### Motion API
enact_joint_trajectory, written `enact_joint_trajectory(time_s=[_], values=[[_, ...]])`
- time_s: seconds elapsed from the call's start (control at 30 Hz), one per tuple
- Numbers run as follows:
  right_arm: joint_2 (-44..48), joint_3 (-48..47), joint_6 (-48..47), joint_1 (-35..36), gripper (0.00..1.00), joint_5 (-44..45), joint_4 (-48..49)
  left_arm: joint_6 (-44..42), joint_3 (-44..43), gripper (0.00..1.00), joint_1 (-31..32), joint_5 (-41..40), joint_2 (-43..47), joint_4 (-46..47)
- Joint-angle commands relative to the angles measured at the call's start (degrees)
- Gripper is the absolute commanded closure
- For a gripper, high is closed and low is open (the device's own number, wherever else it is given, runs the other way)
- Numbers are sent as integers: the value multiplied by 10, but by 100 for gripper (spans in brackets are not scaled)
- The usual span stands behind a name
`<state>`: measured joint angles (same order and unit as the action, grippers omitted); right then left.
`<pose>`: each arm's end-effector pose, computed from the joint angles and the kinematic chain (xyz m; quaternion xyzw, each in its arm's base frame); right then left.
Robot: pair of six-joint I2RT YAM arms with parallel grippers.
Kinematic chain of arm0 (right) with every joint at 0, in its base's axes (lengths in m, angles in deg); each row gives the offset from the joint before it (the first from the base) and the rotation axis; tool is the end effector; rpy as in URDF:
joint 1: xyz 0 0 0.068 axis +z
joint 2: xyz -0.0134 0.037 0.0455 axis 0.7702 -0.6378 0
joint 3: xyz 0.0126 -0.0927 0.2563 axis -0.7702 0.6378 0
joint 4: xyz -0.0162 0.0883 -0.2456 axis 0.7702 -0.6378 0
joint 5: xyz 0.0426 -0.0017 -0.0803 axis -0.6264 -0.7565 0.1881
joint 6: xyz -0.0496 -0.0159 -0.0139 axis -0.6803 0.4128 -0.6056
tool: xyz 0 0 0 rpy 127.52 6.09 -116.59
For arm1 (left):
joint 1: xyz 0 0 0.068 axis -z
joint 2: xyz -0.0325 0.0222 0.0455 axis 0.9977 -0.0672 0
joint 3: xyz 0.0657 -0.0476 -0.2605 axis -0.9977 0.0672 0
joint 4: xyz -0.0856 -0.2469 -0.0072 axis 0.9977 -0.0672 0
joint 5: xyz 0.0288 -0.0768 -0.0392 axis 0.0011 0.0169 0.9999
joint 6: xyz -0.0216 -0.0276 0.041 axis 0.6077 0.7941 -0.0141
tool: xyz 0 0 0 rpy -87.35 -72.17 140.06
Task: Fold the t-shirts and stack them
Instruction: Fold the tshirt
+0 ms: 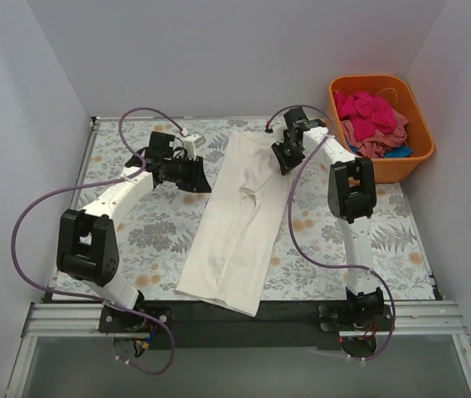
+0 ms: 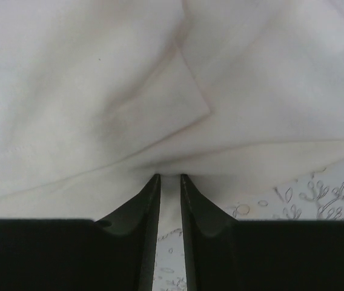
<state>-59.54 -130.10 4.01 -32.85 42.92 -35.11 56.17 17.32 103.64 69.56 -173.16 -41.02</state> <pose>0.4799 0.1574 0.1715 -0.3076 0.9243 0.0771 0.2123 0.3214 -0.1231 0.2569 -0.0695 0.9033 -0.4024 0.1314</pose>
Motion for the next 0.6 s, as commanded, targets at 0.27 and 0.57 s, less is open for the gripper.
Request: enact_joint_trajectory(time_s=[0.27,0.57], values=[[-128,-161,-50,66,71,68,145,58,-10,83,-96,-28,-37,63],[50,-58,-33,50,59,27,231,77,-48,80,-78,-14,-107,113]])
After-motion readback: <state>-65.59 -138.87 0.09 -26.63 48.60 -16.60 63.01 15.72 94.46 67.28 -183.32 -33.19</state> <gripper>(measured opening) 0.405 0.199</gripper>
